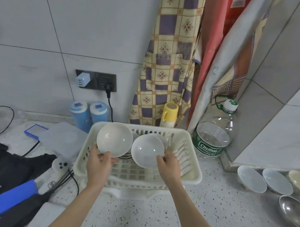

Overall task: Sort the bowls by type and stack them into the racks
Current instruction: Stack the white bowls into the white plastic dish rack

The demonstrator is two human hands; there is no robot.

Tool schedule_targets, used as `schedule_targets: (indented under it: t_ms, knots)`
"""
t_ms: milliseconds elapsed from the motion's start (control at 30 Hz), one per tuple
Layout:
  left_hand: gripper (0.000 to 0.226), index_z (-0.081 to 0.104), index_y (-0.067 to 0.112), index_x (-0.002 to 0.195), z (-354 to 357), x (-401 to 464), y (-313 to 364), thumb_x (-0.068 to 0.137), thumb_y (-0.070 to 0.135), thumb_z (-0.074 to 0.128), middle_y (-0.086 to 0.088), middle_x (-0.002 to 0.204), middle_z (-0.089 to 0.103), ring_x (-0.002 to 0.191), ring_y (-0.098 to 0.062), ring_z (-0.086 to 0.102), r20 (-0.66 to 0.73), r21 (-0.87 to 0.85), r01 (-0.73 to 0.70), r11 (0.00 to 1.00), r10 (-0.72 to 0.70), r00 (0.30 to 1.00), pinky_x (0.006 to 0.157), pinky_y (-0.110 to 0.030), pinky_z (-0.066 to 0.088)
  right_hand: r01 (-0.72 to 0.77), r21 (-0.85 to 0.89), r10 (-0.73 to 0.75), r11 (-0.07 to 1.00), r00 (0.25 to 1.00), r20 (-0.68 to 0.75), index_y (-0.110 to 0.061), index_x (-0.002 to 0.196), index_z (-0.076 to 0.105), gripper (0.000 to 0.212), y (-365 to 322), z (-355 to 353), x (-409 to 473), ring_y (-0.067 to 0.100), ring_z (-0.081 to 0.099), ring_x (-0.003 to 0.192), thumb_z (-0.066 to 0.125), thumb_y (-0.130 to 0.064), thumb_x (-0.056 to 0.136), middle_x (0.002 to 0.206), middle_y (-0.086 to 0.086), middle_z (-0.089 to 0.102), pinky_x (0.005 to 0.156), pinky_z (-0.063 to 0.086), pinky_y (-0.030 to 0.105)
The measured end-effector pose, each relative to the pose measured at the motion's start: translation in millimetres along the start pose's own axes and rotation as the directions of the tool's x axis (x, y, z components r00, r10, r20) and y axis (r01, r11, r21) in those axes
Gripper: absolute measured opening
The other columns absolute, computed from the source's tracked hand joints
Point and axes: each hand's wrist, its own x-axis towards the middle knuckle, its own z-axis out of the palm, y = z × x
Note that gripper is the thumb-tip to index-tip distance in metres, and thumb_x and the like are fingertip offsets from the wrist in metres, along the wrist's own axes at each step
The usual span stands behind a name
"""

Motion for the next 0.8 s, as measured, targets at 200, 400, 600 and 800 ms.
schedule_targets:
  t_ms: [200,400,600,800]
  knots:
    - [0.033,0.053,0.018,0.123,0,4,-2,0.093,0.006,0.052,-0.006,0.08,0.075,0.062,-0.012,0.073,-0.03,-0.087,0.048,0.995,-0.05,0.998,0.065,-0.033,0.058,0.046,0.016,-0.048,0.999,0.99,0.134,-0.029,0.062,0.05,0.023,-2,-1,3,0.003,0.043,0.044,0.048,-0.015,0.081,0.044,-0.014,0.049,0.043,0.03,0.017]
    - [0.032,0.055,0.018,0.119,-1,8,-2,0.091,0.002,0.052,-0.004,0.075,0.074,0.063,-0.016,0.074,-0.09,-0.208,0.064,0.976,-0.084,0.992,0.056,-0.025,0.06,-0.098,0.053,0.08,0.994,0.957,0.28,-0.017,0.052,0.056,0.034,3,-1,9,0.016,0.042,0.048,0.047,-0.015,0.085,0.047,0.001,0.065,0.039,0.031,0.014]
    - [0.035,0.056,0.012,0.123,2,7,-6,0.089,0.002,0.052,-0.007,0.077,0.074,0.063,-0.018,0.073,-0.109,-0.203,0.041,0.978,-0.064,0.992,0.066,-0.037,0.06,-0.206,0.119,0.165,0.971,0.945,0.283,-0.01,0.051,0.049,0.034,7,-3,12,0.016,0.039,0.039,0.051,-0.017,0.084,0.042,0.008,0.058,0.037,0.029,0.019]
    - [0.034,0.058,0.011,0.122,3,8,-7,0.089,0.005,0.053,-0.001,0.067,0.074,0.061,-0.016,0.073,-0.117,-0.192,0.052,0.98,-0.076,0.99,0.069,-0.04,0.06,-0.294,0.127,0.24,0.947,0.914,0.328,-0.021,0.042,0.061,0.043,4,-1,13,0.012,0.036,0.031,0.051,-0.015,0.084,0.048,0.012,0.063,0.034,0.026,0.015]
